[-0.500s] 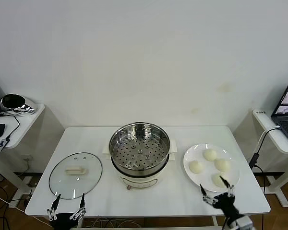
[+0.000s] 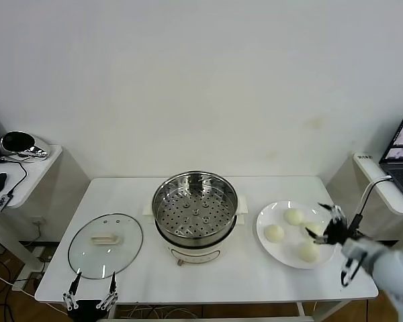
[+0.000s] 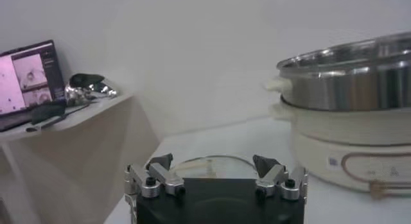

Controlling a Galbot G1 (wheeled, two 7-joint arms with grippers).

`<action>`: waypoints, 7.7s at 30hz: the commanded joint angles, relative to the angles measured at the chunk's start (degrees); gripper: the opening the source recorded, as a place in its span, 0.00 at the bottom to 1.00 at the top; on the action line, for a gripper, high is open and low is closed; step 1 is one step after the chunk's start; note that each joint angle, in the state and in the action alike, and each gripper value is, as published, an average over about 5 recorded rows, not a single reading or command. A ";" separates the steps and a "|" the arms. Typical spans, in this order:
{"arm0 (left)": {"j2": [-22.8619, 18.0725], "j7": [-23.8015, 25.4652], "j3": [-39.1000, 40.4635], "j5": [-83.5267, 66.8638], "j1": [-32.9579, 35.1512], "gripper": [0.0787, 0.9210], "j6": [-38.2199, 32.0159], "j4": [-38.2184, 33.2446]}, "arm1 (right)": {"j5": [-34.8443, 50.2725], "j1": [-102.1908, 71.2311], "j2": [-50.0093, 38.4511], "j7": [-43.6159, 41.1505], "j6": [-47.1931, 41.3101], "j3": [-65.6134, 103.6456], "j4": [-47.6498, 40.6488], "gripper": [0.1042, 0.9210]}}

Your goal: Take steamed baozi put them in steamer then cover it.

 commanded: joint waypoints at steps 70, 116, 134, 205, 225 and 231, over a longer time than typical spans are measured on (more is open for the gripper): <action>-0.53 -2.08 -2.72 6.01 0.50 0.88 -3.20 2.27 | -13.98 47.59 23.90 -23.02 6.48 -40.57 -55.30 0.62; 3.54 -1.92 -4.69 1.85 -1.71 0.88 -2.52 1.01 | 25.11 88.09 40.18 -20.14 20.04 -88.63 -33.13 0.62; 2.22 -1.92 -6.54 1.41 -1.07 0.88 -2.58 0.47 | 2.70 80.23 48.71 -15.91 41.23 -90.19 -47.60 0.63; 3.29 -1.15 -8.16 1.75 -1.62 0.88 -1.10 -0.56 | 16.35 63.41 1.63 -15.48 -8.08 -81.92 -14.46 0.88; 2.75 -1.16 -8.20 2.05 -1.63 0.88 -1.16 0.31 | 11.87 54.33 13.14 -15.60 -5.56 -74.22 -28.56 0.88; 2.83 -1.22 -8.27 2.04 -1.56 0.88 -1.19 0.29 | 10.92 53.67 14.75 -15.56 -5.10 -73.07 -31.37 0.88</action>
